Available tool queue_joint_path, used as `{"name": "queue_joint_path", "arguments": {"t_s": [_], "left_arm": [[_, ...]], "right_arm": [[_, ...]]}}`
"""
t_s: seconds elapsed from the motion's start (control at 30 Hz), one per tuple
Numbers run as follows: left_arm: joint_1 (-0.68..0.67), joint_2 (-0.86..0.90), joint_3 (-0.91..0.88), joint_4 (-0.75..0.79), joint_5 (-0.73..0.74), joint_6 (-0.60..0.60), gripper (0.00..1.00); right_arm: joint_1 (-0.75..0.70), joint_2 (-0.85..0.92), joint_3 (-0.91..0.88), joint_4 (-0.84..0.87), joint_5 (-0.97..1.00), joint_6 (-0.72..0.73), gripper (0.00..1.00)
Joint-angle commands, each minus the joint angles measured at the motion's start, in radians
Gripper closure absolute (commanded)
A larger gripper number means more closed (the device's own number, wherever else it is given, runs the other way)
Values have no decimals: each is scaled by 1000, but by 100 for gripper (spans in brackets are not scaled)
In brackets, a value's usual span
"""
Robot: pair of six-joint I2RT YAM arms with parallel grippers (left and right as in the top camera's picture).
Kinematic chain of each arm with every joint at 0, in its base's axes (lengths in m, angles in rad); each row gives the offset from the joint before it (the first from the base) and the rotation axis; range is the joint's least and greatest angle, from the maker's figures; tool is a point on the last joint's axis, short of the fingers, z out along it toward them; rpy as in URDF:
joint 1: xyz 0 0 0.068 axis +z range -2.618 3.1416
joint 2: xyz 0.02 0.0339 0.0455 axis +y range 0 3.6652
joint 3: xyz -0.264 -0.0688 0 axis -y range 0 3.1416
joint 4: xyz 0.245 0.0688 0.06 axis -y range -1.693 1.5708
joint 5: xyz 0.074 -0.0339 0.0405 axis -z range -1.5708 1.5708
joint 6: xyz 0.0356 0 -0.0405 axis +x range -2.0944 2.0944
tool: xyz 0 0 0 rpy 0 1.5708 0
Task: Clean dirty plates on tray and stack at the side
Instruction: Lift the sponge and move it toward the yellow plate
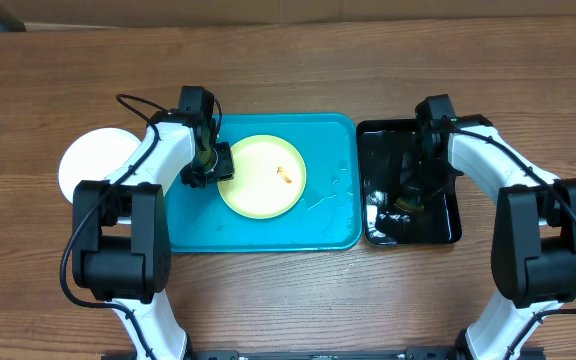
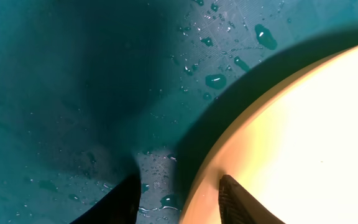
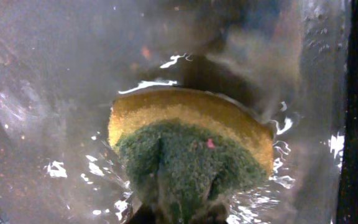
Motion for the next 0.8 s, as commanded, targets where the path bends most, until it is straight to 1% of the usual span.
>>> {"name": "queue_joint_path", "arguments": {"t_s": [0.0, 0.07, 0.13, 0.17, 0.2, 0.23, 0.47, 0.57, 0.63, 0.77], "left_arm": [[-3, 20, -6, -4, 10, 25, 60], [-6, 20, -6, -1, 18, 55, 64], [-9, 20, -6, 3, 33, 81, 71], [-9, 20, -6, 4, 34, 84, 78], [-9, 20, -6, 6, 34, 84, 88], [-9, 20, -6, 7, 34, 84, 96], [-11, 20, -6, -2, 39, 83, 96], [-19, 20, -6, -7, 70, 83, 96], [-26, 20, -6, -6, 89, 84, 96], [-47, 20, -6, -6, 88, 92, 96]], "right_arm": [[2, -13, 24, -19, -55, -6, 96], [2, -25, 92, -83, -55, -12, 96], [2, -41, 161, -153, -54, -31, 96], [2, -49, 192, -183, -53, -37, 96], [2, -57, 221, -213, -54, -50, 96], [2, -62, 241, -233, -50, -56, 96], [2, -64, 256, -294, 21, -56, 96], [5, -64, 256, -280, 21, -56, 96], [13, -64, 256, -262, 22, -84, 96], [26, -64, 256, -270, 51, -85, 96]]}}
